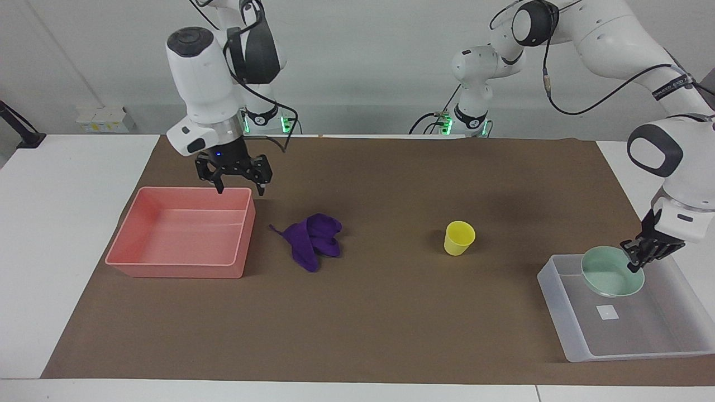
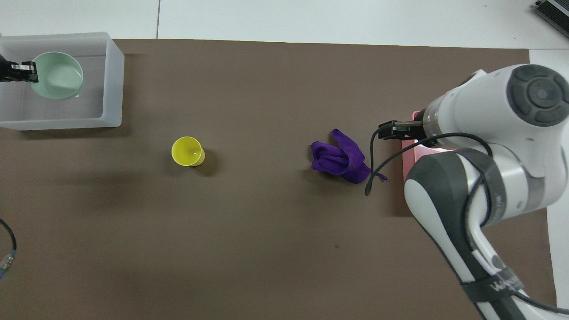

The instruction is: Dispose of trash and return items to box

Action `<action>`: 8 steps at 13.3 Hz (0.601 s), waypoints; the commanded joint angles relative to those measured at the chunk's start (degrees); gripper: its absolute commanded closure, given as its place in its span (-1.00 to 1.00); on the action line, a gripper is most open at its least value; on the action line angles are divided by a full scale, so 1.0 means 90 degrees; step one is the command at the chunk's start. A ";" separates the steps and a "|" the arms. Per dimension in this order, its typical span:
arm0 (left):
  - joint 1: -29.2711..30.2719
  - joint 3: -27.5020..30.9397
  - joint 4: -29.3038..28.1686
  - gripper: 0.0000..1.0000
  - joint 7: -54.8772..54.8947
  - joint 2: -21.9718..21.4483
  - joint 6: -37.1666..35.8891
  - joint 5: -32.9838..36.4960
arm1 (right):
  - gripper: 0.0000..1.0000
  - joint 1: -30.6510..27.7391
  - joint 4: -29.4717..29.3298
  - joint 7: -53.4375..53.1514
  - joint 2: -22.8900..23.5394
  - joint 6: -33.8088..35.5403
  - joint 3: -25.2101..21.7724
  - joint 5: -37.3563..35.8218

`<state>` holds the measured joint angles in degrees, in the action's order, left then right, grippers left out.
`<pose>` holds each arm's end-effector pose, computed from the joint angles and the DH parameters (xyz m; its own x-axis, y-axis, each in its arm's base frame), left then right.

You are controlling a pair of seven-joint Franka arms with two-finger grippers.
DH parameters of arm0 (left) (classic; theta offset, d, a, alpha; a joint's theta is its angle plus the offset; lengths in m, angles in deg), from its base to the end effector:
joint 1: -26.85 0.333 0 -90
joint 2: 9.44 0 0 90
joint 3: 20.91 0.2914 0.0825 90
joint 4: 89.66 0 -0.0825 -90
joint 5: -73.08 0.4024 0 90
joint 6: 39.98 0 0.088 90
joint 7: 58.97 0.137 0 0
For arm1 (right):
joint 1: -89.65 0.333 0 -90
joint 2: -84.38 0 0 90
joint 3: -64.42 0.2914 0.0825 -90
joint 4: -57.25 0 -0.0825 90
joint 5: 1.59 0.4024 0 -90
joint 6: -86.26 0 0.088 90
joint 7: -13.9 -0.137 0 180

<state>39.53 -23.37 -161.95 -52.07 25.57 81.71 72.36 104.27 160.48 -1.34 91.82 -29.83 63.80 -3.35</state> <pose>0.7496 0.1413 0.3730 0.9652 0.0725 0.2513 0.0732 -0.9973 0.0065 0.6077 0.1490 0.4184 0.9951 -0.0090 0.0989 -0.0095 -0.9999 0.0043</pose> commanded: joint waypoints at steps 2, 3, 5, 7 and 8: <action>0.0261 -0.0206 0.1079 1.00 0.0083 0.0923 -0.0075 0.0041 | -1.00 0.0337 0.0219 -0.0055 0.0460 -0.0653 -0.0019 -0.0040; 0.0290 -0.0244 0.1061 1.00 0.0064 0.0924 0.0013 0.0051 | -1.00 0.0445 0.0278 -0.0055 0.0607 -0.0878 -0.0019 -0.0040; 0.0329 -0.0206 0.1012 1.00 0.0063 0.0963 0.0052 0.0070 | -1.00 0.0465 0.0434 0.0004 0.0755 -0.1250 0.0001 -0.0040; 0.0339 -0.0206 0.0954 1.00 0.0054 0.1089 0.0179 0.0070 | -1.00 0.0562 0.0561 0.0004 0.0930 -0.1582 0.0040 0.0028; 0.0339 -0.0206 0.0943 1.00 0.0054 0.1206 0.0296 0.0061 | -1.00 0.0592 0.0562 0.0023 0.1009 -0.1671 0.0040 0.0058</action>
<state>41.93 -24.60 -155.11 -52.04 33.69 82.42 72.36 109.18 164.38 -1.34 100.49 -42.54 63.94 -3.27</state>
